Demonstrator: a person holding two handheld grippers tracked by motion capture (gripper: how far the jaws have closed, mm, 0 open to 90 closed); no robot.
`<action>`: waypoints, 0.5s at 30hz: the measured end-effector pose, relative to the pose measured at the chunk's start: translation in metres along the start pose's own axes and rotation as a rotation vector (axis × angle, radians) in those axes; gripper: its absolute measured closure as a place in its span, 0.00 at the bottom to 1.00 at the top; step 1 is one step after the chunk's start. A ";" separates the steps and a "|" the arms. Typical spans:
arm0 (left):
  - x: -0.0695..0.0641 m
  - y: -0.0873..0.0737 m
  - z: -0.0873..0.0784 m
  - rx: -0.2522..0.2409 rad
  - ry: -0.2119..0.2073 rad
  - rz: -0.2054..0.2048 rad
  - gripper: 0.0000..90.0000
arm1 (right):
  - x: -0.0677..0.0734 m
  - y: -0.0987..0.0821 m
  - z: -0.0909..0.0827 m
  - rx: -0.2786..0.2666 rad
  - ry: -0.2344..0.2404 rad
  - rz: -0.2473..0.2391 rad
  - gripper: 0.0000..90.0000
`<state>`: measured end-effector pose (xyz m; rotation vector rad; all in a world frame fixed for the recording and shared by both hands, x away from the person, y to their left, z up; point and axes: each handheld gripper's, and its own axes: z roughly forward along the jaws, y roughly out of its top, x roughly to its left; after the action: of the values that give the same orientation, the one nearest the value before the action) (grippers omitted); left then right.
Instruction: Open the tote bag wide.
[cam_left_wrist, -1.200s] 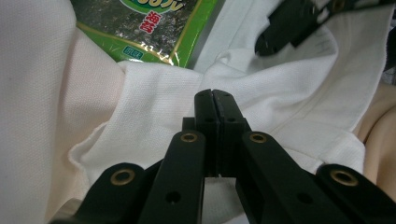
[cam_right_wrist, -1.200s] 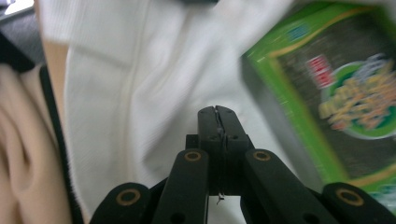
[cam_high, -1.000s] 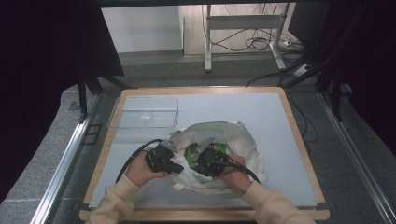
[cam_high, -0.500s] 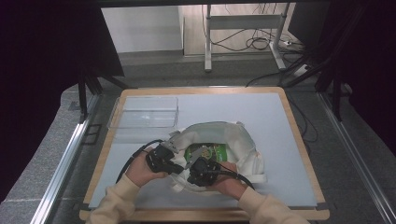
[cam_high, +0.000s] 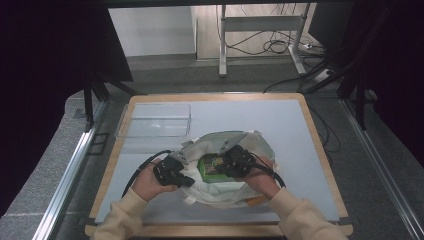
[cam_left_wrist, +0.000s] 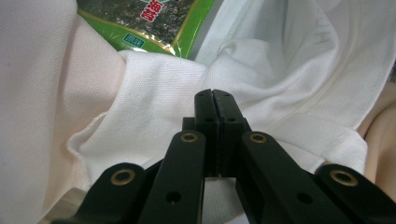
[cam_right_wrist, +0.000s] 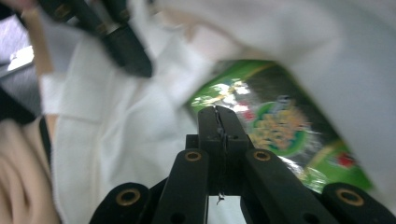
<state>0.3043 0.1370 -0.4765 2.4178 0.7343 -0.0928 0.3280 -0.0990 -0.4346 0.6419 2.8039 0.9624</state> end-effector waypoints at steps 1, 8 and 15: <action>0.000 0.000 0.000 -0.001 0.003 0.003 1.00 | -0.004 0.000 -0.002 -0.007 -0.003 0.018 0.99; -0.003 0.000 -0.011 -0.036 0.011 0.010 0.94 | -0.020 -0.004 -0.008 -0.031 -0.035 0.101 0.87; -0.006 -0.003 -0.037 -0.169 0.065 -0.007 0.60 | -0.026 -0.002 -0.008 -0.030 -0.076 0.213 0.47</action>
<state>0.2937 0.1573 -0.4462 2.2665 0.7487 0.0444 0.3492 -0.1154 -0.4303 0.9680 2.6895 0.9888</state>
